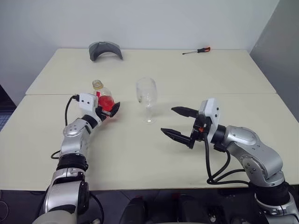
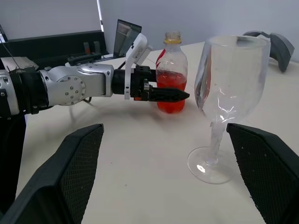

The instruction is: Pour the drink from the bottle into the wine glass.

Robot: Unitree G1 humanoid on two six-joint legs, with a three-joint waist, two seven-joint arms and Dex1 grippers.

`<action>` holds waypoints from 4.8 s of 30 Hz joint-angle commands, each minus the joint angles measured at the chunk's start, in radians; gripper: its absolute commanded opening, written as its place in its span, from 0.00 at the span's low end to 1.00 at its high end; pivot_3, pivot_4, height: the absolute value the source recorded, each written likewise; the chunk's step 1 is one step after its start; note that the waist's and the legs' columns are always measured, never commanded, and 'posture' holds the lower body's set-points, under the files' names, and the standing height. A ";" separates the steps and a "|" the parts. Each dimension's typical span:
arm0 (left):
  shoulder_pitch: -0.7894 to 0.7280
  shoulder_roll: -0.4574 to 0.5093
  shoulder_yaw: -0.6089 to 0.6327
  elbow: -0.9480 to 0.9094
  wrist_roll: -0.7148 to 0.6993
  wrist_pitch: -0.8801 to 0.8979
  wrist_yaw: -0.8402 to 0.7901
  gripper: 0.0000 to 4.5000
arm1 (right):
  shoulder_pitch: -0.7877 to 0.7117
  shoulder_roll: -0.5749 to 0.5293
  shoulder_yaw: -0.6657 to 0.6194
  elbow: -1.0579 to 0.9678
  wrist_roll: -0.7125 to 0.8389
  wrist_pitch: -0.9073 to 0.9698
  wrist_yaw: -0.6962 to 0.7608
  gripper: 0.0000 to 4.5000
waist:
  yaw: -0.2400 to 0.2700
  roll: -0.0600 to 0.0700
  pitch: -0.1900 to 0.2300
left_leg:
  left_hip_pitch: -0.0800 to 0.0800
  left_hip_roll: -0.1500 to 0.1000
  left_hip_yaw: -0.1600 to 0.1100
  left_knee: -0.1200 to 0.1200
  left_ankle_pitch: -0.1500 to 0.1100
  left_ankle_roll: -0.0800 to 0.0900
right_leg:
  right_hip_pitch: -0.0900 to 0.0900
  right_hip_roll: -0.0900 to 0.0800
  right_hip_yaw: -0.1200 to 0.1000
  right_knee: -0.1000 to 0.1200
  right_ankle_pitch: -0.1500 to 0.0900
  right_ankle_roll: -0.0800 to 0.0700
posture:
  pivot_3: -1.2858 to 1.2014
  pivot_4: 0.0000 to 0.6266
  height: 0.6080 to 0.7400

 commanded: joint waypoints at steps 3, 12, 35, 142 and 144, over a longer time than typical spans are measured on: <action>-0.031 0.022 0.012 0.018 -0.004 -0.045 -0.031 0.74 | -0.014 -0.001 -0.013 -0.042 0.017 -0.007 -0.009 1.00 | 0.000 0.000 0.000 | 0.000 0.000 0.000 0.000 0.000 0.000 | 0.000 0.000 0.000 0.000 0.000 0.000 | 0.52 0.24 1.00; -0.024 0.029 0.018 -0.005 -0.010 -0.045 -0.055 0.35 | -0.016 0.005 -0.001 -0.033 0.011 -0.019 -0.004 1.00 | 0.000 0.000 0.000 | 0.000 0.000 0.000 0.000 0.000 0.000 | 0.000 0.000 0.000 0.000 0.000 0.000 | 0.52 0.24 1.00; -0.122 0.120 -0.035 -0.015 0.030 -0.032 -0.180 0.23 | -0.089 0.063 -0.049 0.022 0.049 0.039 -0.077 1.00 | 0.001 -0.001 0.000 | -0.001 0.000 -0.001 0.001 0.000 0.000 | 0.000 0.000 -0.001 0.000 0.000 0.000 | 0.52 0.24 1.00; -0.861 0.306 -0.610 0.556 0.899 -0.862 0.236 0.23 | -0.340 0.155 0.003 0.186 -0.080 0.012 -0.142 1.00 | -0.010 -0.001 0.000 | -0.019 -0.001 0.013 0.004 0.003 -0.003 | -0.030 0.000 0.006 0.019 0.000 0.000 | 0.52 0.24 1.00; -0.865 0.306 -0.614 0.557 0.902 -0.861 0.240 0.23 | -0.341 0.154 0.003 0.189 -0.081 0.010 -0.141 1.00 | -0.010 -0.001 0.000 | -0.019 -0.001 0.013 0.004 0.004 -0.003 | -0.030 0.000 0.006 0.019 0.000 0.000 | 0.52 0.24 1.00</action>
